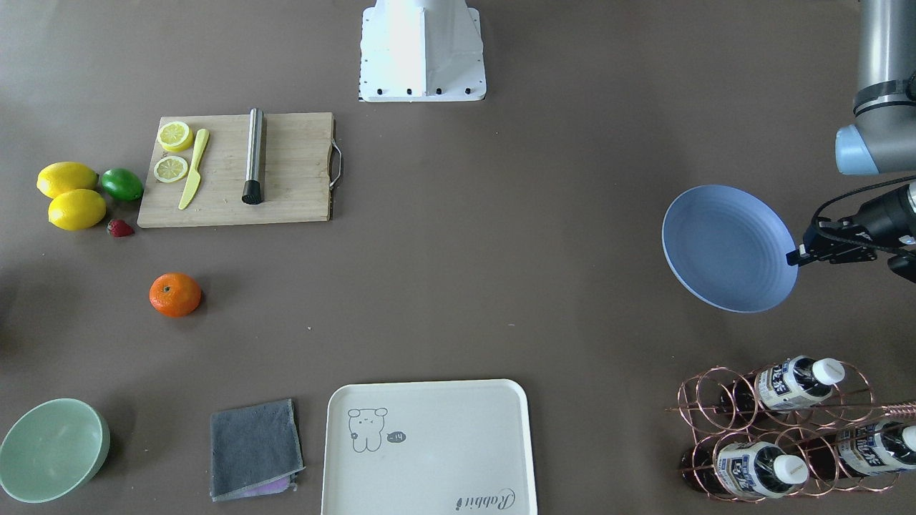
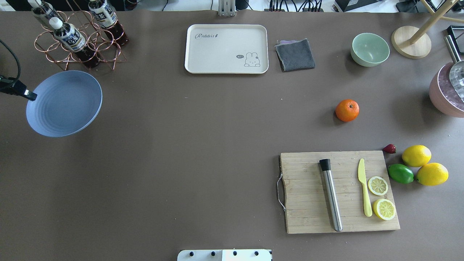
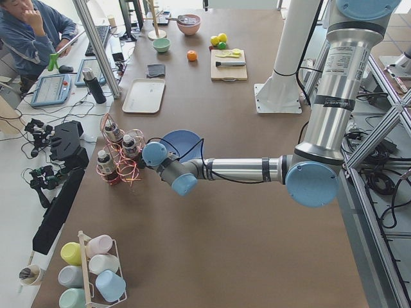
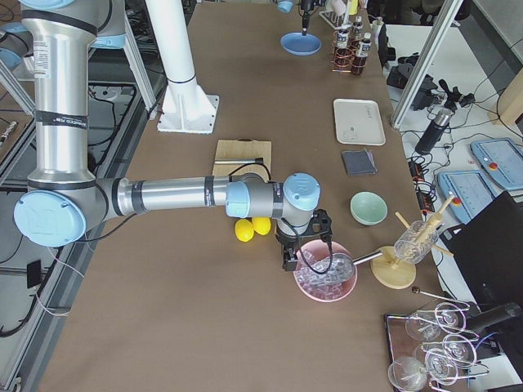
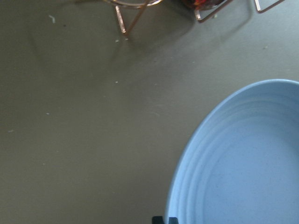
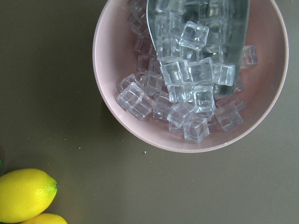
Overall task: Pick orange to plate
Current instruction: 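Drag the blue plate with the left gripper toward the table center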
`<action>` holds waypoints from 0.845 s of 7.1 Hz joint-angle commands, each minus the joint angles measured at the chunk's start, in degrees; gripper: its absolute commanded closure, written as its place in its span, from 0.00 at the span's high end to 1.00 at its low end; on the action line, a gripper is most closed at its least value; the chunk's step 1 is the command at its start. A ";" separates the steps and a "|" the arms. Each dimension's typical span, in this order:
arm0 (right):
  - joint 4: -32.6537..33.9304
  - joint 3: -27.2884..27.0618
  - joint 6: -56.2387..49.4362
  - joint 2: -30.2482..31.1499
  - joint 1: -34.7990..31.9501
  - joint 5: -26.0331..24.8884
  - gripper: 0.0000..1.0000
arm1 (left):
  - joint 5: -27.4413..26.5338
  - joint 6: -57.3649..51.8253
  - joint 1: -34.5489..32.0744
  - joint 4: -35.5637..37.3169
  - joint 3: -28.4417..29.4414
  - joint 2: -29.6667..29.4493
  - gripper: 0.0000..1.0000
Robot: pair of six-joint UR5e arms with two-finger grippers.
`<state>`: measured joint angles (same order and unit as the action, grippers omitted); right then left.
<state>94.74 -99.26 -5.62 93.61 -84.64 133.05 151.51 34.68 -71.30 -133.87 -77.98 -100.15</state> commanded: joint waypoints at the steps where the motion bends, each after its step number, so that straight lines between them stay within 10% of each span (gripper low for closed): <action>1: 0.00 -0.50 0.09 -0.52 0.00 -0.07 1.00 | -0.60 17.70 2.19 -1.73 -11.18 0.40 0.00; 3: 0.09 -0.15 0.09 -0.79 0.00 0.10 1.00 | -15.90 32.82 16.01 -1.22 -19.90 -1.34 0.00; 6: 0.09 0.03 0.17 -0.79 0.00 0.10 1.00 | -34.68 37.04 34.00 9.10 -15.47 -15.10 0.00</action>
<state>94.83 -99.32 -5.52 92.82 -84.64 133.21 122.60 70.84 -42.67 -130.34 -95.39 -109.25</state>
